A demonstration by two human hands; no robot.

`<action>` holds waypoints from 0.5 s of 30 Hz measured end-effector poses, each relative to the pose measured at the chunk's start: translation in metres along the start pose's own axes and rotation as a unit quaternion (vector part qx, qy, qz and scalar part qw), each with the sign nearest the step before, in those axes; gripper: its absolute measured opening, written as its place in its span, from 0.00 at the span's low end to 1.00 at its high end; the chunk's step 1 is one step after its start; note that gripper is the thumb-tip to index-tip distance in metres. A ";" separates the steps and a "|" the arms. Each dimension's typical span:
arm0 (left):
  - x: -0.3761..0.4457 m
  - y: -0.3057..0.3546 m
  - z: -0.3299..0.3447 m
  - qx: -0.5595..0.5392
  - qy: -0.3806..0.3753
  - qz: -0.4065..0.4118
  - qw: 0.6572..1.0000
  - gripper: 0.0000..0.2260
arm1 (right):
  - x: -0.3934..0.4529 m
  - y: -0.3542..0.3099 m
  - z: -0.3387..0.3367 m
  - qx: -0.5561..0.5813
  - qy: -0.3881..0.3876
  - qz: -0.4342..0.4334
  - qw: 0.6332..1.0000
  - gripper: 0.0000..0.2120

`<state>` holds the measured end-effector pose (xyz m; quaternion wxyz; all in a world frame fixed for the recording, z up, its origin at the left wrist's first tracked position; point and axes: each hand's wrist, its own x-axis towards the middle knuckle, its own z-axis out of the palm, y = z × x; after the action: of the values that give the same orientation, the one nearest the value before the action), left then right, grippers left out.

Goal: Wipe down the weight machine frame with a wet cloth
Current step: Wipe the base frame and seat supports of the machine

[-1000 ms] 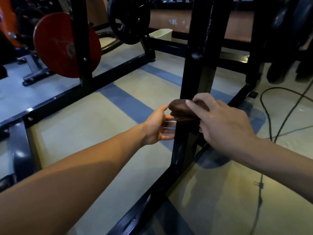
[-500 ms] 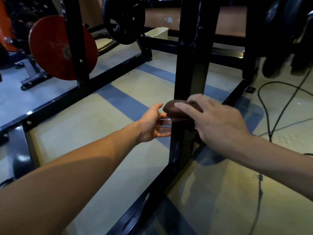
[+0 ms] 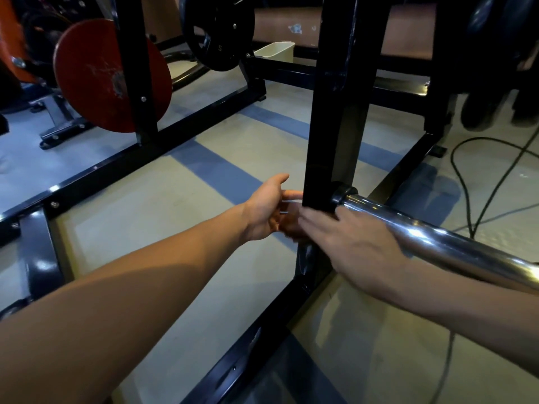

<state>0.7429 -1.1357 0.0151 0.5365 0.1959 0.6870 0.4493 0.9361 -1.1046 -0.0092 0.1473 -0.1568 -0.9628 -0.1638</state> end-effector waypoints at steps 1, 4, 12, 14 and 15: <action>0.001 0.000 0.000 0.005 -0.003 0.002 1.000 0.27 | 0.002 0.005 -0.004 -0.001 0.025 0.007 1.000 0.25; 0.003 0.000 -0.002 0.006 -0.015 -0.003 1.000 0.31 | -0.003 0.002 0.003 -0.015 0.045 -0.015 0.999 0.25; -0.001 0.000 -0.002 0.029 -0.014 0.002 0.999 0.26 | -0.043 -0.043 0.069 -0.014 -0.120 -0.137 0.983 0.29; -0.002 0.000 0.000 0.025 -0.011 0.003 1.000 0.27 | -0.033 -0.037 0.058 0.000 -0.104 -0.108 0.989 0.25; -0.002 0.000 0.000 0.022 -0.009 0.003 1.000 0.27 | -0.025 -0.032 0.050 -0.001 -0.076 -0.081 0.994 0.24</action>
<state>0.7435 -1.1372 0.0163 0.5369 0.2133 0.6914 0.4338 0.9355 -1.1218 -0.0714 0.0600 -0.0901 -0.9805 -0.1637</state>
